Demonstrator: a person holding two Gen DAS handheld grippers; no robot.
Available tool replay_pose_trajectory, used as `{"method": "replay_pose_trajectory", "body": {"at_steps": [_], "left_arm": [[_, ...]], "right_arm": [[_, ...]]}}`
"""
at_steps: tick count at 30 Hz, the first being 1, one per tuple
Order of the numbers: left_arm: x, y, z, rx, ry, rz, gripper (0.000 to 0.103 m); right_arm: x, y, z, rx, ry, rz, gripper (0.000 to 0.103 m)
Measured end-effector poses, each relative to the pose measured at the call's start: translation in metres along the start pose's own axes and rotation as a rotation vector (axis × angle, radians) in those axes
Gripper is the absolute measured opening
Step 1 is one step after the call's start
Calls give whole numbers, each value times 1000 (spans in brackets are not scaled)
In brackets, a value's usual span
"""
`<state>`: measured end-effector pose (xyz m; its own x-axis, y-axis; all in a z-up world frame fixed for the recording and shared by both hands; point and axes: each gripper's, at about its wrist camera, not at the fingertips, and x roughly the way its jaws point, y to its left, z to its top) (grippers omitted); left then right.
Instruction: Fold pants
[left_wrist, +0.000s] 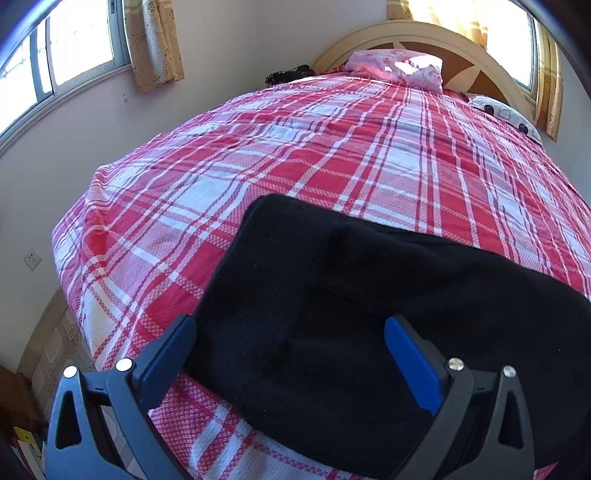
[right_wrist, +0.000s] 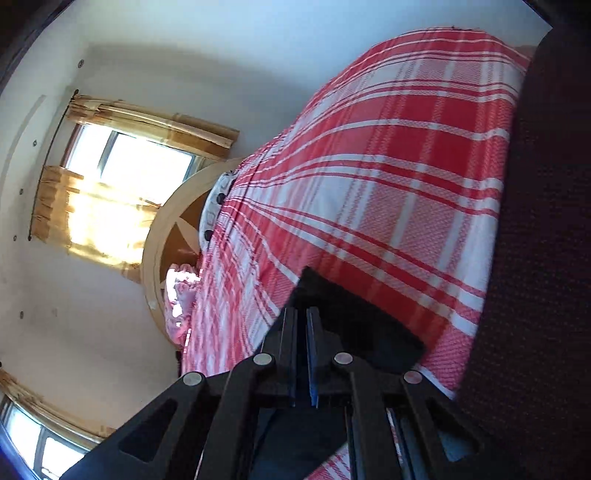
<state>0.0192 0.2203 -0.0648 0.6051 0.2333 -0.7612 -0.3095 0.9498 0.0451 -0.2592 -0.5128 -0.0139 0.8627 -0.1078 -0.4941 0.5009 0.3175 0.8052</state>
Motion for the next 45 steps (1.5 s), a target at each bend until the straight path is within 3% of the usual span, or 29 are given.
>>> {"method": "replay_pose_trajectory", "body": {"at_steps": [2, 3, 4, 5, 7, 8, 11, 15, 18, 22, 24, 25, 26, 30, 33, 34, 35, 37, 39, 41, 42, 43, 44, 45], "left_arm": [[0, 0, 0, -4, -2, 2, 103], [0, 0, 0, -3, -5, 3, 103], [0, -1, -1, -2, -7, 5, 103], [0, -1, -1, 0, -7, 6, 103], [0, -1, 1, -1, -3, 6, 103], [0, -1, 1, -2, -1, 2, 103], [-5, 2, 2, -15, 11, -7, 103], [-31, -4, 2, -7, -37, -89, 102], [-51, -25, 0, 66, -85, -157, 102], [-66, -57, -6, 169, -124, -222, 102], [-68, -70, -7, 193, -112, -244, 102], [-68, -74, -7, 195, -107, -255, 102], [-69, -77, -6, 195, -103, -266, 102], [-76, -87, -4, 207, -101, -310, 102], [-81, -93, -4, 221, -104, -340, 103], [-82, -96, -5, 230, -105, -354, 103], [-82, -100, -5, 241, -103, -359, 103], [-80, -107, -6, 263, -96, -351, 103], [-79, -112, -8, 278, -84, -353, 103], [-78, -117, -8, 287, -72, -358, 103], [-79, -120, -8, 292, -70, -362, 103], [-80, -121, -9, 295, -71, -367, 103], [-83, -125, -9, 303, -76, -373, 103], [-85, -127, -10, 310, -80, -379, 103]], "right_arm": [[-8, 6, -5, -24, -21, -14, 6], [-13, 9, -9, -24, -30, 6, 6], [-17, 11, -16, -17, -36, 55, 13], [-19, 14, -20, -14, -35, 81, 38], [-18, 20, -28, -21, -38, 95, 78], [-17, 23, -31, -14, -58, 93, 80], [-4, 22, -36, 10, -19, 139, 80], [27, 48, -64, -143, 87, 90, 79], [52, 59, -82, -201, 95, 40, 77], [86, 68, -96, -231, 103, 30, 64], [91, 79, -103, -281, 92, 16, 47], [93, 82, -105, -292, 118, 35, 17], [96, 85, -106, -290, 152, 58, 8], [72, 104, -100, -333, 144, 161, 8], [42, 107, -89, -303, 150, 295, 8], [36, 104, -88, -320, 161, 297, 8], [35, 102, -89, -362, 172, 258, 8], [42, 87, -97, -444, 221, 74, 12], [50, 64, -103, -405, 284, 2, 14], [54, 37, -103, -286, 333, -24, 23], [52, 28, -101, -235, 330, 6, 25], [47, 20, -98, -176, 312, 61, 35], [43, 16, -94, -141, 295, 91, 53], [39, 13, -90, -111, 275, 115, 61]]}}
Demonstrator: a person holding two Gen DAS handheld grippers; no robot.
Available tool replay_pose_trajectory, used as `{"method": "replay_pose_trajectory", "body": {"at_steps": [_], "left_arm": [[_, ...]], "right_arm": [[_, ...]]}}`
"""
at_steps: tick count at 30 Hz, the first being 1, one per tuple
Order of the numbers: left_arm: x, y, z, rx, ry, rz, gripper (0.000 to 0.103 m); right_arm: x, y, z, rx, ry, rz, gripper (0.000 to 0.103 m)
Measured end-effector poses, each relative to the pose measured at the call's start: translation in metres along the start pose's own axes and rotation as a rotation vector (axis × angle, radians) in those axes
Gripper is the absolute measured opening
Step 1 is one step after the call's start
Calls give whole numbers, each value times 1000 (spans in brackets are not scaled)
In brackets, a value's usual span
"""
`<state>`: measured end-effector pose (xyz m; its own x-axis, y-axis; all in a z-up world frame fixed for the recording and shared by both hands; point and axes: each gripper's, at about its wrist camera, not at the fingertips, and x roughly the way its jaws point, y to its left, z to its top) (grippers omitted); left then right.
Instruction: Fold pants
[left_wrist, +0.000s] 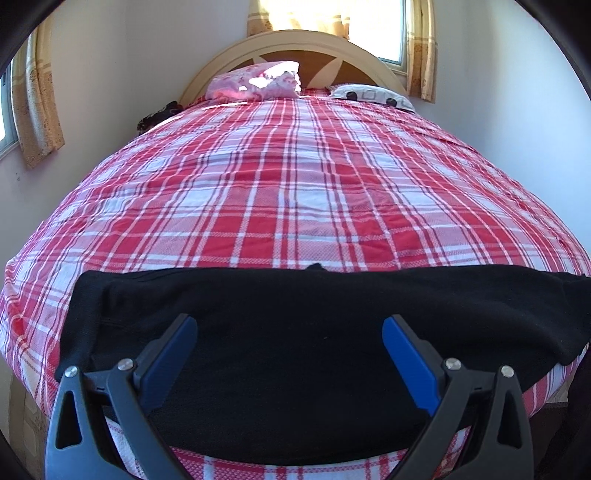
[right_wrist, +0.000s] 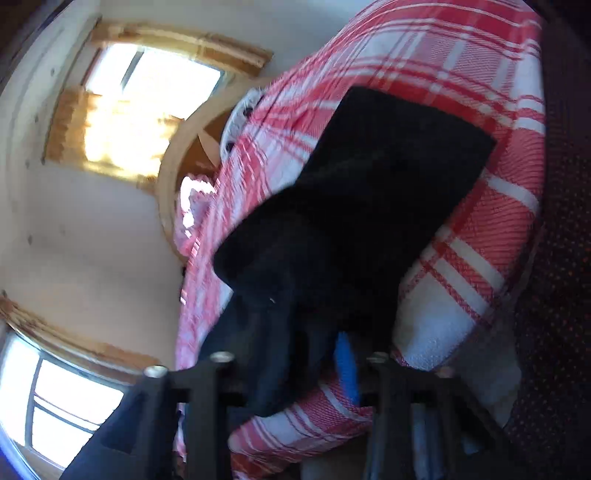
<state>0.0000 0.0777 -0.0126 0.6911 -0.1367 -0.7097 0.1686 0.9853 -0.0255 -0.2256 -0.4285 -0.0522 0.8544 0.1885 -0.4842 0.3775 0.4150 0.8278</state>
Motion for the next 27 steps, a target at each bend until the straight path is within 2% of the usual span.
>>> {"method": "replay_pose_trajectory", "body": {"at_steps": [1, 3, 5, 7, 8, 10, 11, 12, 14, 15, 18, 19, 23, 27], "left_arm": [[-1, -3, 0, 7, -3, -5, 103], [-1, -10, 0, 26, -1, -7, 103], [-1, -14, -1, 41, 2, -3, 103], [2, -17, -3, 52, 11, 3, 103], [3, -18, -3, 52, 17, 6, 103], [4, -19, -3, 43, 25, 9, 103], [4, -19, -3, 34, 27, 4, 103], [3, -19, -3, 30, 27, -1, 103], [0, -20, -4, 37, 24, -3, 103], [0, -22, -5, 45, 21, 5, 103], [2, -25, -7, 60, 23, 21, 103], [3, -25, -7, 60, 29, 23, 103], [7, -26, -6, 48, 44, 23, 103], [5, -28, -6, 54, 36, 29, 103]], "right_arm": [[-8, -4, 4, 33, -36, 40, 69], [-15, -11, 11, 85, -83, 86, 69], [-30, -14, 15, 111, -190, 38, 69], [-47, -4, 24, 21, -290, -48, 69], [-49, 3, 32, -41, -300, -88, 69], [-35, 8, 46, -91, -247, -123, 68], [-24, 10, 51, -109, -216, -142, 63], [-9, 13, 55, -150, -179, -201, 58], [10, 11, 49, -232, -132, -320, 31], [21, 11, 48, -261, -112, -350, 29], [29, 20, 41, -341, -158, -411, 19], [30, 22, 41, -353, -158, -414, 7], [29, 36, 51, -427, -167, -436, 7], [15, 66, 62, -572, -234, -518, 7]]}}
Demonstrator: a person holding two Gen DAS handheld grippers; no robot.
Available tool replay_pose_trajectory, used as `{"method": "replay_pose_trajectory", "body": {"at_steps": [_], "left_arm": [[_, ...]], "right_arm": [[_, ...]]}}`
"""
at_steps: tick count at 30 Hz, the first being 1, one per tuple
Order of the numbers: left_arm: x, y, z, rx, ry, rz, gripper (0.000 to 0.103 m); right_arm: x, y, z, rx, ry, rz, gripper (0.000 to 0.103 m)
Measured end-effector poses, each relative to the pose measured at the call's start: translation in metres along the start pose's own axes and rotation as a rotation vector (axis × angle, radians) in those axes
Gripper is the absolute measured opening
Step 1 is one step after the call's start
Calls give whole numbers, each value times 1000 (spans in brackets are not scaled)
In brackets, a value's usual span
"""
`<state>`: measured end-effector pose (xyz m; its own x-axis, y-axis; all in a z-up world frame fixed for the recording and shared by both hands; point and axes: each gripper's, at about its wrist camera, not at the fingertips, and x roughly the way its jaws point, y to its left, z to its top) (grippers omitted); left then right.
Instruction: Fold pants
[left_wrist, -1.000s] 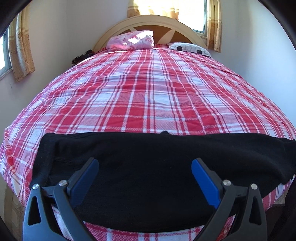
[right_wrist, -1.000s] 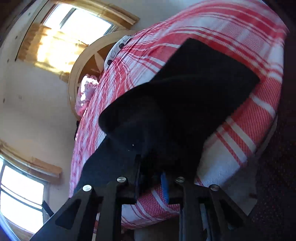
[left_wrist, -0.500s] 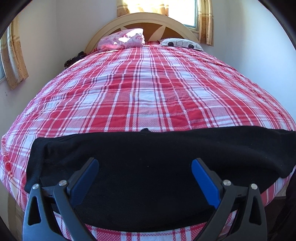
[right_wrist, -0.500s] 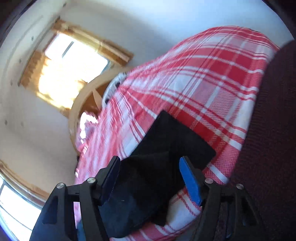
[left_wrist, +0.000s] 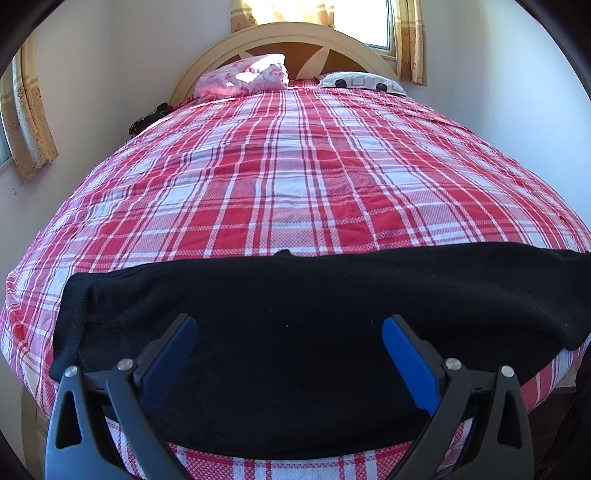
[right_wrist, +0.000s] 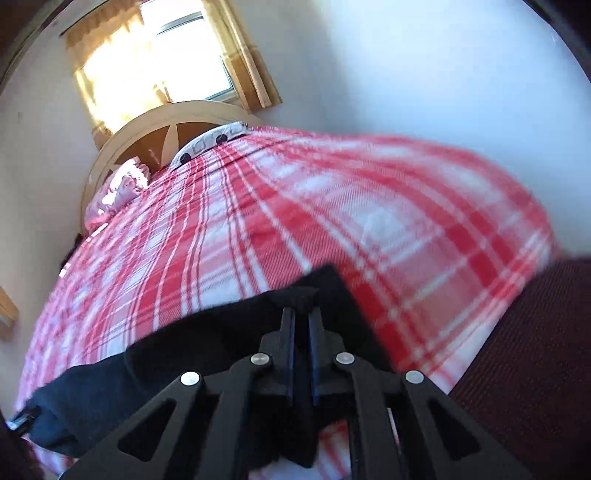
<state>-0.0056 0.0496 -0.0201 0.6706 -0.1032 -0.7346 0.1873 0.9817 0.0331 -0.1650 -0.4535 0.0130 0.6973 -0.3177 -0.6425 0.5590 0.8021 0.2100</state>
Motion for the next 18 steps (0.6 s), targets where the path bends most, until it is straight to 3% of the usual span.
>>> {"method": "replay_pose_trajectory", "body": {"at_steps": [8, 12, 15, 18], "left_arm": [[-2, -3, -3, 8, 4, 1, 103], [-2, 1, -1, 5, -10, 14, 103], [4, 4, 1, -20, -1, 7, 103], [9, 1, 1, -20, 11, -8, 103]], "right_arm": [[39, -23, 30, -93, 52, -19, 9], [34, -58, 37, 57, 39, -129, 9], [6, -75, 30, 157, 16, -88, 9], [-17, -74, 5, 210, 51, -24, 9]]}}
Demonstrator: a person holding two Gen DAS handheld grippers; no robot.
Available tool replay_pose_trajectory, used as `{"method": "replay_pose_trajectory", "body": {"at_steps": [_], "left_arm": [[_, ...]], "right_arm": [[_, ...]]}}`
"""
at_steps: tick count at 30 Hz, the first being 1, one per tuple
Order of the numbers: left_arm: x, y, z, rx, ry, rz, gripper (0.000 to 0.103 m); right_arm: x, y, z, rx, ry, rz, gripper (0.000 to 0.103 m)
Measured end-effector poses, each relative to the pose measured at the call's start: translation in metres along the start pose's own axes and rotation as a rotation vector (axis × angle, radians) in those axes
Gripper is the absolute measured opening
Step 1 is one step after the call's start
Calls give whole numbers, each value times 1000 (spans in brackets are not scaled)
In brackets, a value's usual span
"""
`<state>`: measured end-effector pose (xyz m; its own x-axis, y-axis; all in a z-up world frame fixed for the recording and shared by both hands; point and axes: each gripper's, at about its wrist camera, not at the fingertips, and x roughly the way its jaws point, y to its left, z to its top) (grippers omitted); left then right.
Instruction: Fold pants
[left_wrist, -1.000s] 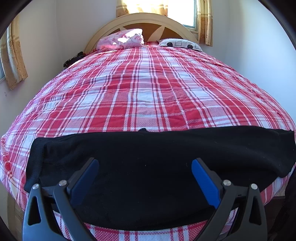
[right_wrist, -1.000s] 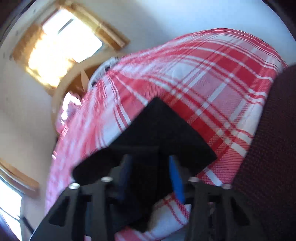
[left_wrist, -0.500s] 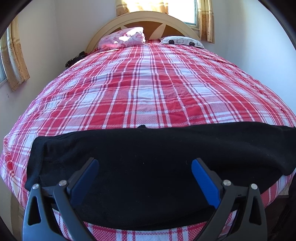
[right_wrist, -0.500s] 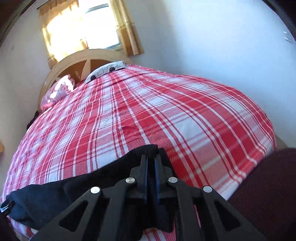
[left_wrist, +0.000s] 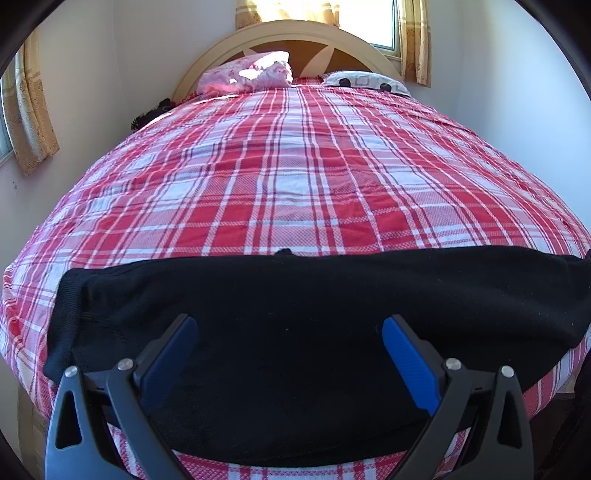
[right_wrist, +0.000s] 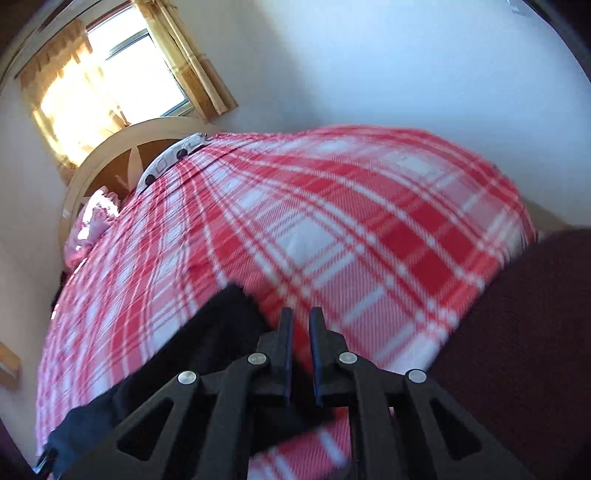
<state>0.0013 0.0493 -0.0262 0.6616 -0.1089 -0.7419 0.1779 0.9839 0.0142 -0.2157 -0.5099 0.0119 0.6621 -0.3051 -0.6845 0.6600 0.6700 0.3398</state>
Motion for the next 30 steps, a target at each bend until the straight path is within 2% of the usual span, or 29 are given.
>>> {"method": "replay_pose_trajectory", "body": {"at_steps": [1, 4, 7, 9, 12, 13, 14, 16, 18, 22, 24, 25, 27, 28, 30], "left_arm": [[1, -2, 0, 7, 1, -4, 103], [0, -7, 1, 30, -9, -6, 103], [-2, -8, 1, 41, -20, 2, 103], [-6, -7, -2, 49, -31, 8, 103], [-9, -3, -9, 54, -36, 10, 103], [-8, -2, -11, 54, -31, 8, 103], [-7, -1, -14, 56, -21, 4, 103], [-6, 0, -20, 63, -7, 0, 103], [-6, 0, -24, 72, -1, -7, 103], [-3, -2, -29, 90, 10, -11, 103], [0, -2, -31, 85, 20, -21, 103], [1, -2, -32, 83, 27, -24, 103], [3, -3, -33, 82, 35, -24, 103], [4, -3, -33, 82, 37, -23, 103], [3, -3, -33, 79, 38, -22, 103]], "right_arm": [[-6, 1, -11, 5, 6, 16, 9], [-21, 15, -41, -33, -24, -23, 9], [-32, 57, -57, -134, -36, 115, 9], [-28, 94, -61, -201, 13, 238, 9], [-20, 143, -63, -307, 69, 336, 10], [-16, 163, -65, -371, 85, 354, 19], [-13, 177, -67, -426, 93, 351, 39], [-3, 205, -77, -539, 113, 343, 57], [7, 224, -87, -630, 144, 329, 57], [40, 241, -102, -820, 199, 172, 56], [52, 238, -107, -854, 221, 158, 56], [53, 235, -107, -866, 204, 170, 55], [51, 235, -108, -887, 214, 185, 38], [49, 236, -108, -897, 219, 188, 18], [46, 242, -114, -947, 230, 180, 10]]}}
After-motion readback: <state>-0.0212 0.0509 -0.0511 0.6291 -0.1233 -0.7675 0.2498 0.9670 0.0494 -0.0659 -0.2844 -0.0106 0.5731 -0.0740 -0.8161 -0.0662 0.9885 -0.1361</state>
